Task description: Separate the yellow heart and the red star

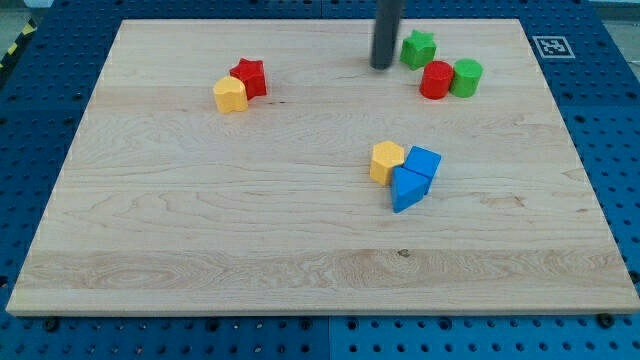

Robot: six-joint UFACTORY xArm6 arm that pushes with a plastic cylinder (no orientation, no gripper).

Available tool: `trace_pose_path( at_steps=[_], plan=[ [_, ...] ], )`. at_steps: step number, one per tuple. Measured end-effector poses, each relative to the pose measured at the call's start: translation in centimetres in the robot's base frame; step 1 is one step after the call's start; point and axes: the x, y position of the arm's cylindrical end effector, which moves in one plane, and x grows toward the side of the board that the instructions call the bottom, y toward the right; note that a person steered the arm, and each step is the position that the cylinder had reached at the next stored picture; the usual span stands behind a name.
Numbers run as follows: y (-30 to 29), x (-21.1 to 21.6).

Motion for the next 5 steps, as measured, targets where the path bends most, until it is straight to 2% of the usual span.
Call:
trace_pose_path(
  at_steps=[1,2,3,5],
  plan=[
    [-10.0,-2.3],
    [-21.0,-2.0],
    [-27.2,1.6],
    [-24.4,4.6]
  ],
)
